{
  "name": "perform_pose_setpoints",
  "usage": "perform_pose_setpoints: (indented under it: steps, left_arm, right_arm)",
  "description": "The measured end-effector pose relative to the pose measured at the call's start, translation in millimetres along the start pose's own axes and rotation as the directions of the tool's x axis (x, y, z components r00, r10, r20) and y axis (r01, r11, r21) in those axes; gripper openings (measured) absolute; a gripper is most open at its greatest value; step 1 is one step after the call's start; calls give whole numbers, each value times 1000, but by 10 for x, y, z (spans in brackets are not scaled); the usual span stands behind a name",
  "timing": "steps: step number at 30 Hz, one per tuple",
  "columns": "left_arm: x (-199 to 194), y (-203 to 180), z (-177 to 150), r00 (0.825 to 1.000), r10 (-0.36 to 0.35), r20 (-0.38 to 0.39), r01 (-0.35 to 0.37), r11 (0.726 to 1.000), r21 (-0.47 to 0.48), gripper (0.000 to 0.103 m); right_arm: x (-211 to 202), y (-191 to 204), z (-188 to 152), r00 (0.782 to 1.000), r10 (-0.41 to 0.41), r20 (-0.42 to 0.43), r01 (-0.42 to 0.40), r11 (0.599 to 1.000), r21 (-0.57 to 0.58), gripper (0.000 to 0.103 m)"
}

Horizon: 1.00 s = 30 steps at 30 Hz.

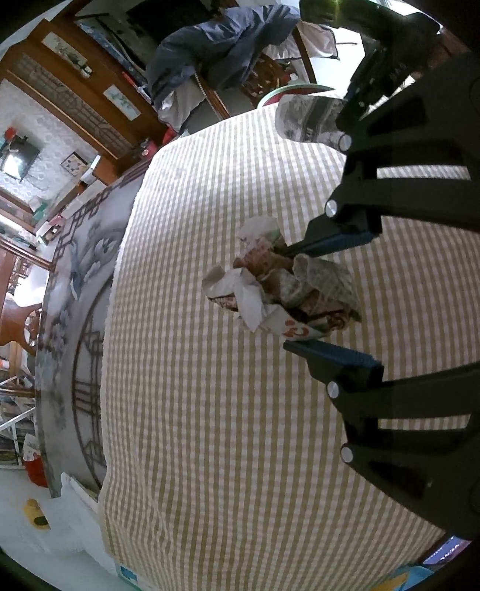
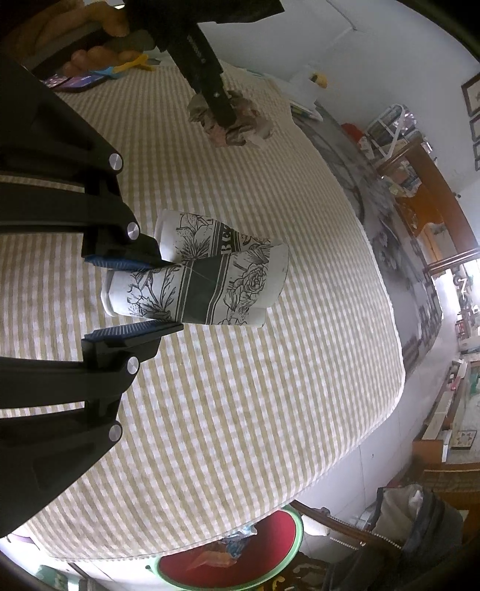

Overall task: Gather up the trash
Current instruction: 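Carry the tissue and paper cups to the red bucket and open both grippers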

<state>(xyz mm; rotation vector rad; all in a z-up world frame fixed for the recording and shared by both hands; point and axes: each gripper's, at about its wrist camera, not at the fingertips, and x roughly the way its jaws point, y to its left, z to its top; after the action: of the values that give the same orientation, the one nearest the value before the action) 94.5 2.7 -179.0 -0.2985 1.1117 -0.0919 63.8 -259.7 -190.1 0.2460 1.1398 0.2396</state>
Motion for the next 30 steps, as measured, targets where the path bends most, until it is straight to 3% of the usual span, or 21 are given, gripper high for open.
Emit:
perform_pose_setpoints:
  steps: [6, 13, 30]
  left_arm:
    - [-69, -218, 31, 999, -36, 18, 35, 999, 41, 33]
    - [-158, -817, 136, 992, -115, 49, 109, 988, 109, 34]
    - [166, -2843, 74, 973, -232, 17, 216, 929, 300, 34]
  right_arm:
    - [-171, -158, 43, 999, -8, 49, 6, 999, 41, 24]
    - [-468, -610, 136, 992, -37, 120, 24, 994, 110, 24]
    - [-991, -2455, 222, 978, -137, 157, 84, 949, 303, 24]
